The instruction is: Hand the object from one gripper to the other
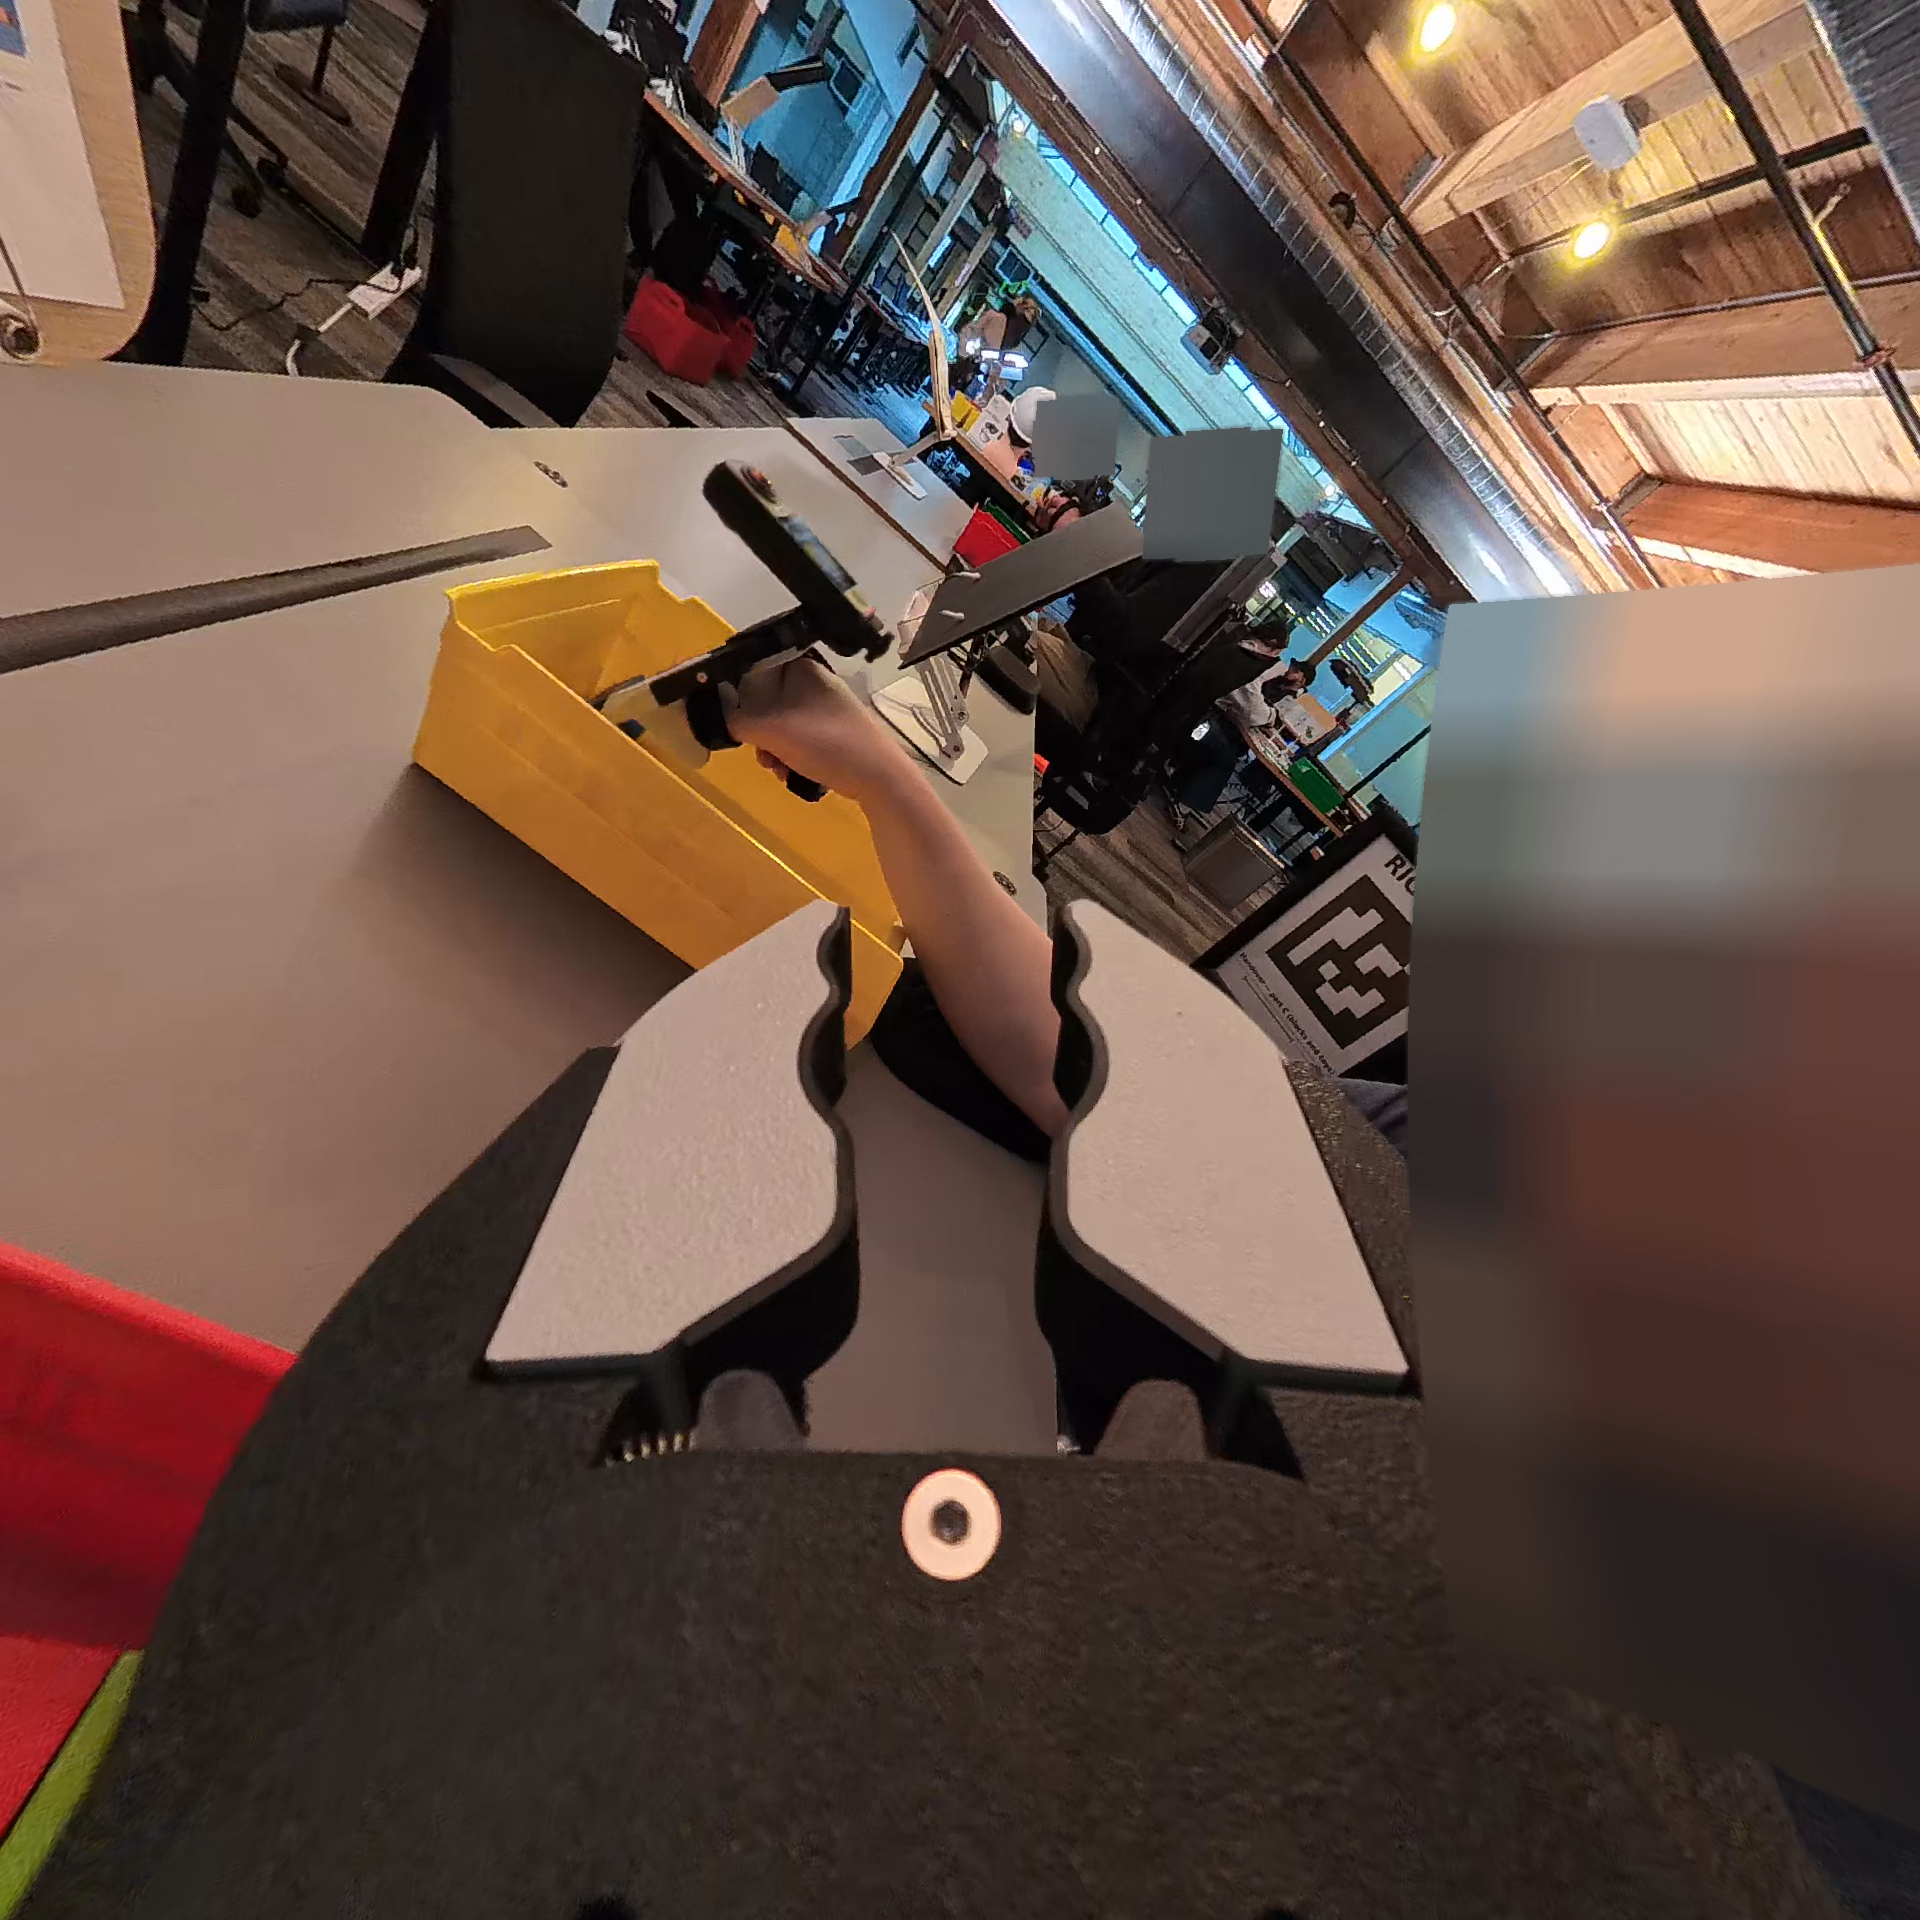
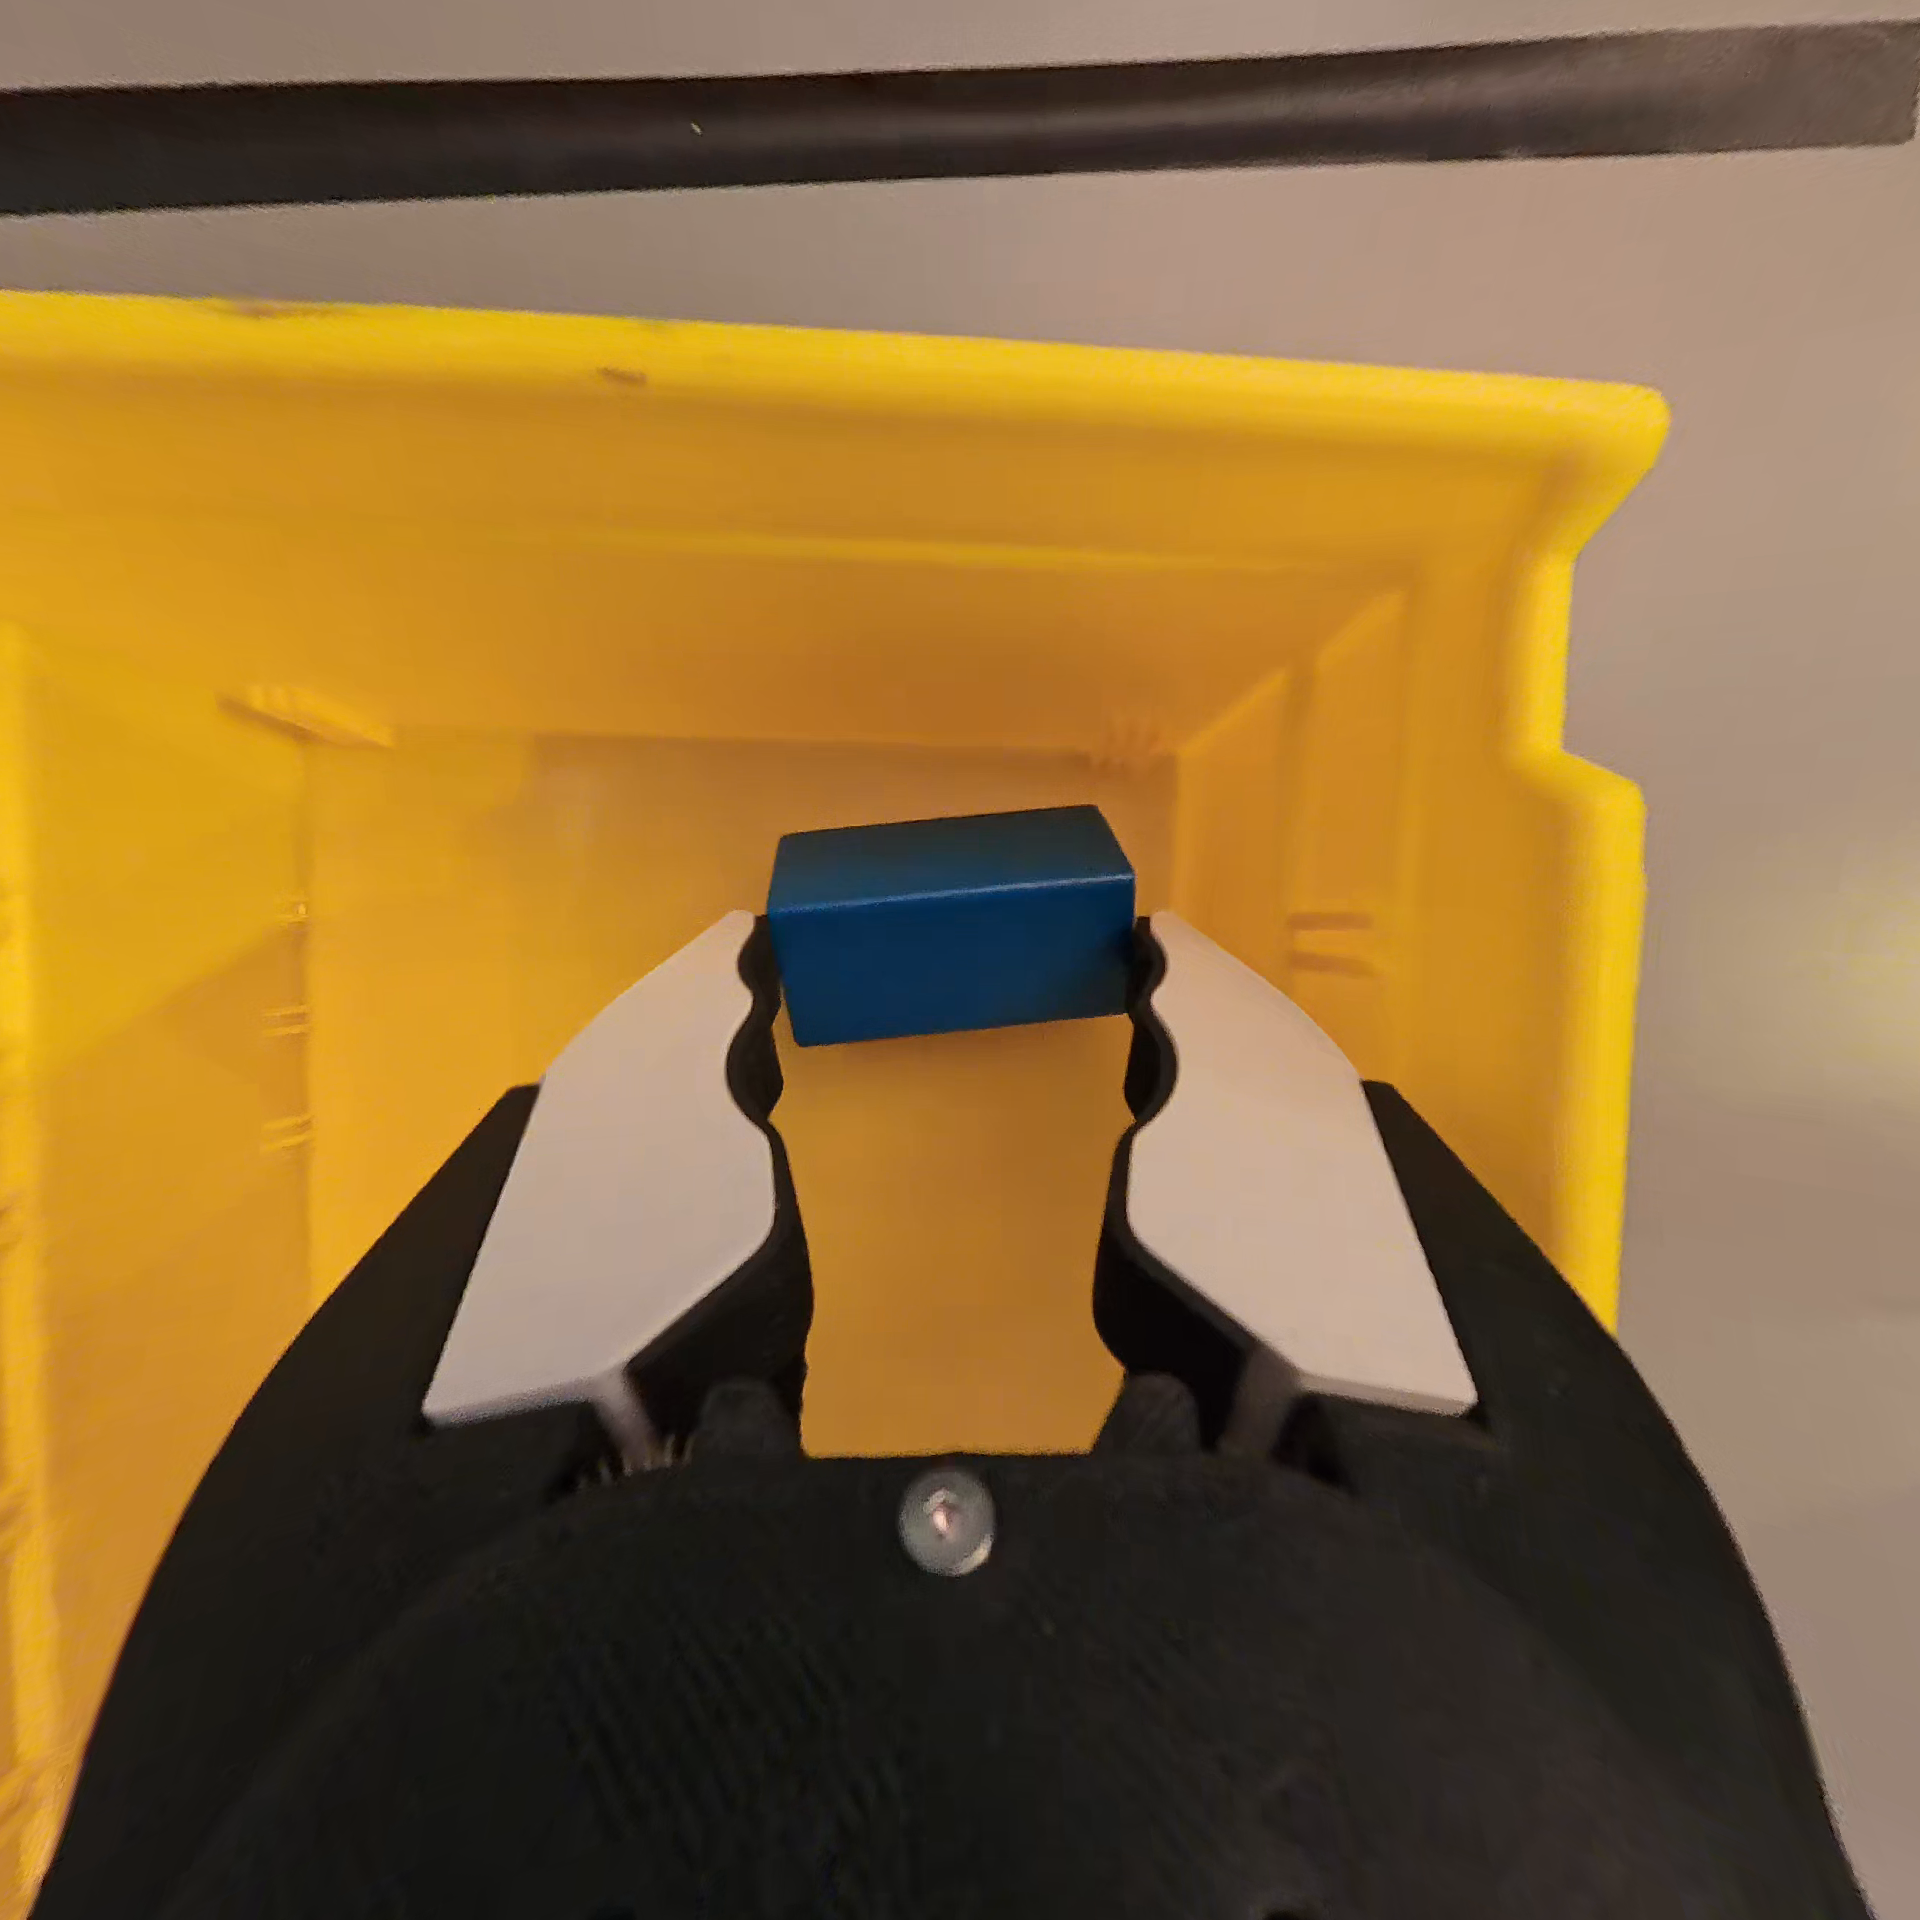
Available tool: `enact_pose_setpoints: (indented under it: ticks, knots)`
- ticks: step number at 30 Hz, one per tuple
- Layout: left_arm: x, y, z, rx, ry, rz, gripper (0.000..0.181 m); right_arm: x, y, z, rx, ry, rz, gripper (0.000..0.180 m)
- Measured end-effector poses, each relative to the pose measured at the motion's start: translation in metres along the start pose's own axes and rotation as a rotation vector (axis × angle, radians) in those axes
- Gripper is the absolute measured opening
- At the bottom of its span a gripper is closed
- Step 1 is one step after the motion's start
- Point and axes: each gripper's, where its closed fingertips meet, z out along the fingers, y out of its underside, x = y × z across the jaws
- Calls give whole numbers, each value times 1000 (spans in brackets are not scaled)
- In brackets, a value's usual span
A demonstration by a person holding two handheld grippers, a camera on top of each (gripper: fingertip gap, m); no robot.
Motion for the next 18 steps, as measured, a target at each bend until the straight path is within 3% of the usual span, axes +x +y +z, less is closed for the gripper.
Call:
enact_pose_setpoints:
  ticks: [18]
  knots:
    - [-4, 5, 6, -28, -8, -23, 34, 5, -4, 9, 12, 72, 4, 66]
